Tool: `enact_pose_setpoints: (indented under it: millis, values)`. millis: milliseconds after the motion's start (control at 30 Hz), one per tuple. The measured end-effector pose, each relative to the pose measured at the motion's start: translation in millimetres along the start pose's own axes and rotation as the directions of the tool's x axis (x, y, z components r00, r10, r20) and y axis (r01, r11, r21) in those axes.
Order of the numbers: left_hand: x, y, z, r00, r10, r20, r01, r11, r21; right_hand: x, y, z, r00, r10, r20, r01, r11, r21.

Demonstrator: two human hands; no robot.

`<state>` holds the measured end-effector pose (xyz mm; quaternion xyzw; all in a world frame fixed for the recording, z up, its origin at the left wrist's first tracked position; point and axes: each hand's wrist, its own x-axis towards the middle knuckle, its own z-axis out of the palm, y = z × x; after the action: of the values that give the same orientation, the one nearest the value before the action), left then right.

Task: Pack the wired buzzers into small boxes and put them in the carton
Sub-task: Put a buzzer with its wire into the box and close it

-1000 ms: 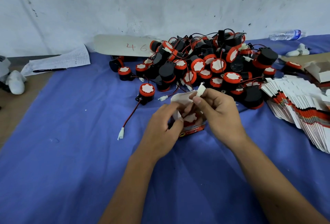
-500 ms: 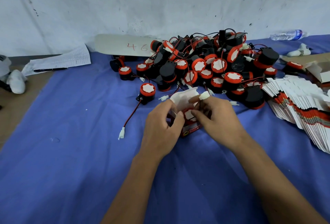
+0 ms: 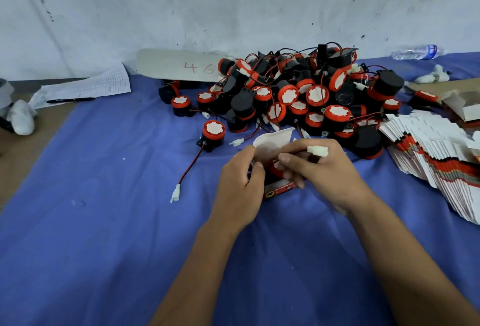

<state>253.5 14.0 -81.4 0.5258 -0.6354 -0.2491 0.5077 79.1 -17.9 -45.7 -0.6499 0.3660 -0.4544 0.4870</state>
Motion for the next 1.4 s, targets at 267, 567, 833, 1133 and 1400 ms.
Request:
enact_pose_setpoints:
  millis: [267, 567, 833, 1133, 1400]
  values:
    - [0, 1, -3, 0.987, 0.149, 0.056, -0.155, 0.980, 0.127, 1, 8, 11, 0.951, -0.287, -0.113, 0.134, 0.715, -0.686]
    - [0, 4, -3, 0.987, 0.127, 0.097, -0.145, 0.968, 0.205, 9, -2, 28, 0.938, -0.195, -0.287, -0.172, 0.458, -0.872]
    - [1, 5, -1, 0.991, 0.114, 0.070, -0.127, 0.966, 0.227, 14, -2, 24, 0.894, -0.215, -0.394, -0.270, 0.444, -0.854]
    - [0, 7, 0, 0.993, 0.103, 0.053, -0.113, 0.957, 0.267, 17, -11, -11, 0.998, 0.033, -0.055, -0.064, 0.423, -0.904]
    - [-2, 9, 5, 0.997, 0.072, 0.033, -0.079, 0.939, 0.335, 7, -31, -21, 0.975, 0.183, 0.129, 0.061, 0.336, -0.940]
